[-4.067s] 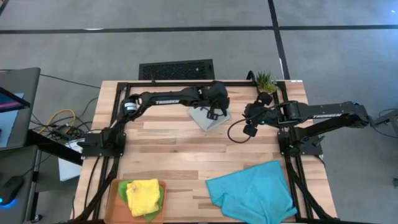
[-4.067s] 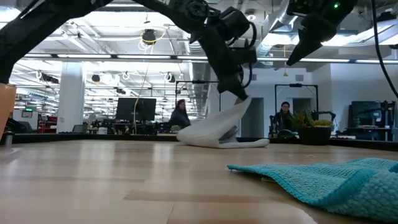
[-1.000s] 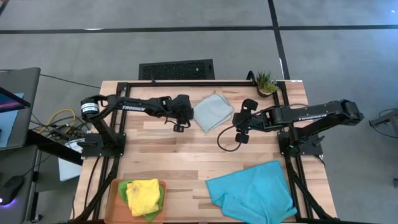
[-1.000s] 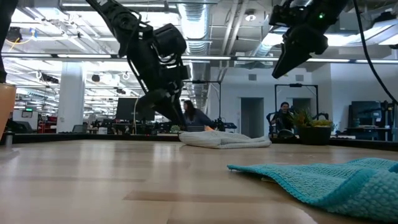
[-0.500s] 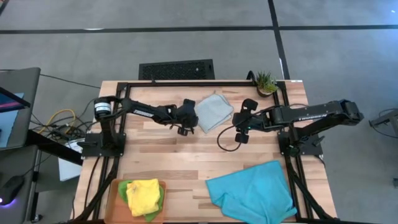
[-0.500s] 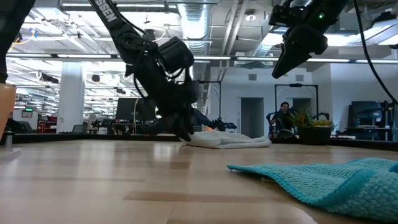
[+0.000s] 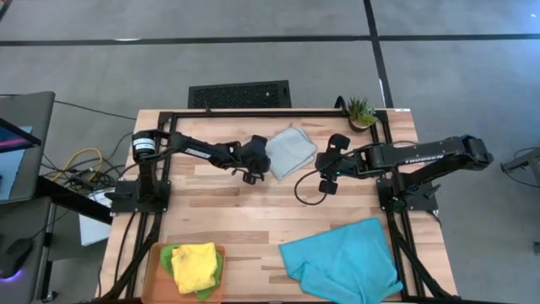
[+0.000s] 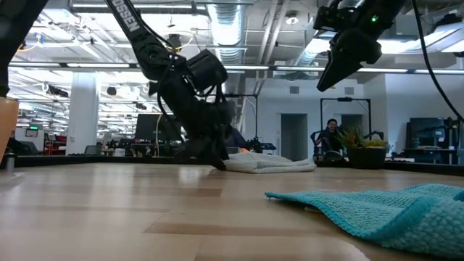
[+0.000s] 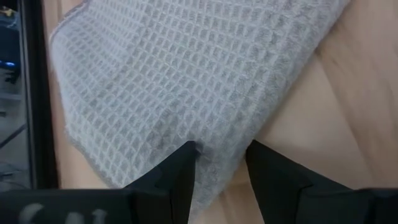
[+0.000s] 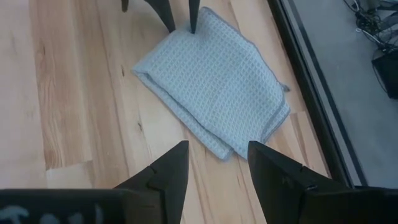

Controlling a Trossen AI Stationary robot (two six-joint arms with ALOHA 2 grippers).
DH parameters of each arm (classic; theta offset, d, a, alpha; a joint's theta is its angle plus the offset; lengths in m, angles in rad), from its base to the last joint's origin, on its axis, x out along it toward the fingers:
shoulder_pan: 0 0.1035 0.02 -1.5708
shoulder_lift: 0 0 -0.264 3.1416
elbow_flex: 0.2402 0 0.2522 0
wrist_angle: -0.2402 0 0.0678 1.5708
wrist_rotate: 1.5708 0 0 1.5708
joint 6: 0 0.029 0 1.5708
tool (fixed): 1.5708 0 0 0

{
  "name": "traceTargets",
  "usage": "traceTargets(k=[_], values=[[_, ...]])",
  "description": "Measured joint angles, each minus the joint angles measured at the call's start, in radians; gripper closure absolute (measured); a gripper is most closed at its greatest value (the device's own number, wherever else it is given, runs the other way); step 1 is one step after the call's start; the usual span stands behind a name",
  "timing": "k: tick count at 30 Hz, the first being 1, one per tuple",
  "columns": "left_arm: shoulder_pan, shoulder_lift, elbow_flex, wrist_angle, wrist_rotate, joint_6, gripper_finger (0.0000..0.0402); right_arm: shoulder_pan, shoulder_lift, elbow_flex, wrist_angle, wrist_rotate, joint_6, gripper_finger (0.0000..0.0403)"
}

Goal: Fold microfiber towels
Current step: Put the folded gray towel into the orange bin

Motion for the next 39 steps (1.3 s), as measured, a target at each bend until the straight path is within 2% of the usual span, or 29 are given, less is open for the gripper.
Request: traceTargets(k=[9,12,17,21,28,32,39], values=[[0.005,0.04,0.003,0.028,-0.002,0.012,0.0272,0.0,0.0,0.0,0.002,0.0,0.0,0.0214],[0.005,0.042,0.003,0.025,-0.011,0.021,0.0304,0.0,0.0,0.0,0.001,0.0,0.0,0.0214],[0.005,0.044,0.001,0.017,-0.007,0.004,0.0387,0.0,0.0,0.0,0.001,0.0,0.001,0.0214],[0.005,0.023,0.002,-0.007,-0.013,-0.09,0.0394,0.0,0.0,0.0,0.001,0.0,0.001,0.0214],[-0.012,-0.117,-0.004,-0.187,-0.092,-0.216,0.0399,-0.002,0.0,0.0,0.0,0.0,0.002,0.0214],[-0.032,-0.207,-0.004,-0.293,-0.094,-0.311,0.04,-0.011,0.0,0.0,0.0,0.0,0.001,0.0214],[-0.108,-0.373,-0.003,-0.423,-0.151,-0.416,0.0401,-0.039,0.0,0.0,0.001,0.0,0.001,0.0214]])
